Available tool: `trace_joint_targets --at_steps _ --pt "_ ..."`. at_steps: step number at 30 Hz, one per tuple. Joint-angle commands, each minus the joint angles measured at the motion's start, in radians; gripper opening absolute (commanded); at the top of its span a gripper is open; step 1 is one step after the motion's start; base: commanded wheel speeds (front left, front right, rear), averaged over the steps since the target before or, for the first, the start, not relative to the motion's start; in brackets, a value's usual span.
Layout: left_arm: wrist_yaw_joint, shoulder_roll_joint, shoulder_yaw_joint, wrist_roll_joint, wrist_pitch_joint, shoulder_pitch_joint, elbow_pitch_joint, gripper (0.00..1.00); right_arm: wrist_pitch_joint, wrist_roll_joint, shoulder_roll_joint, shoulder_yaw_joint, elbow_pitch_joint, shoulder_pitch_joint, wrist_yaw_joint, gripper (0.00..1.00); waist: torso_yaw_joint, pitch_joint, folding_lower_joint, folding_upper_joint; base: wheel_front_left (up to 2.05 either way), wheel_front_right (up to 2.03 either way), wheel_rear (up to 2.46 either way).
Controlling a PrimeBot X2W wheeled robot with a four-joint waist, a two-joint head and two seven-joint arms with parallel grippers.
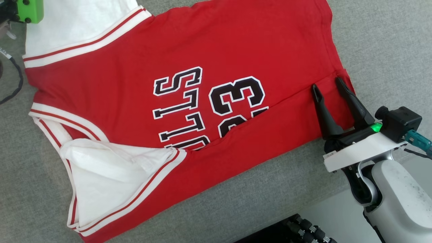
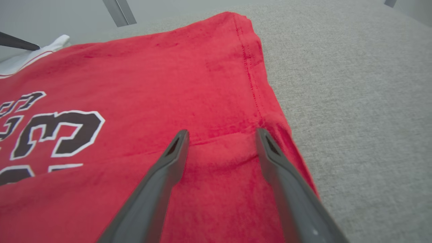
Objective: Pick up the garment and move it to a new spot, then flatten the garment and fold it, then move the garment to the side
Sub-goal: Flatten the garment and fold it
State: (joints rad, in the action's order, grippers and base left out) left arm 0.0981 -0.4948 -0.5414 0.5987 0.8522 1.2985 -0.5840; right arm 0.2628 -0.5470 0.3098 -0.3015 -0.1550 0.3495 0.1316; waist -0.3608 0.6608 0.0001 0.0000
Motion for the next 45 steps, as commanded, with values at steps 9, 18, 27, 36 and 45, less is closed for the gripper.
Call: trace_joint_targets --at_steps 9,18,27,36,45 --pt "0.016 -0.010 -0.005 0.020 -0.047 0.006 -0.011 0.00 0.003 -0.013 0.020 0.023 0.002 0.015 -0.002 1.00 0.009 -0.010 -0.0001 0.0000 0.00 0.00 0.00" --pt "0.031 0.025 -0.049 0.092 -0.086 -0.039 0.039 0.00 -0.058 -0.079 0.071 0.097 -0.135 0.149 -0.002 1.00 0.083 -0.089 -0.0001 0.0000 0.00 0.00 0.00" --pt "0.033 -0.008 -0.139 0.174 -0.096 -0.064 0.187 0.00 -0.391 0.079 0.028 0.217 -0.363 0.399 -0.002 1.00 0.168 -0.127 -0.0001 0.0000 0.00 0.00 0.00" --pt "0.033 -0.052 -0.195 0.196 -0.093 -0.052 0.320 0.00 -0.580 0.290 -0.004 0.316 -0.486 0.589 -0.002 1.00 0.221 -0.088 -0.0001 0.0000 0.00 0.00 0.00" --pt "0.033 -0.065 -0.223 0.204 -0.092 -0.041 0.375 0.00 -0.705 0.410 -0.026 0.331 -0.554 0.678 -0.002 1.00 0.247 -0.066 -0.0001 0.0000 0.00 0.00 0.00"
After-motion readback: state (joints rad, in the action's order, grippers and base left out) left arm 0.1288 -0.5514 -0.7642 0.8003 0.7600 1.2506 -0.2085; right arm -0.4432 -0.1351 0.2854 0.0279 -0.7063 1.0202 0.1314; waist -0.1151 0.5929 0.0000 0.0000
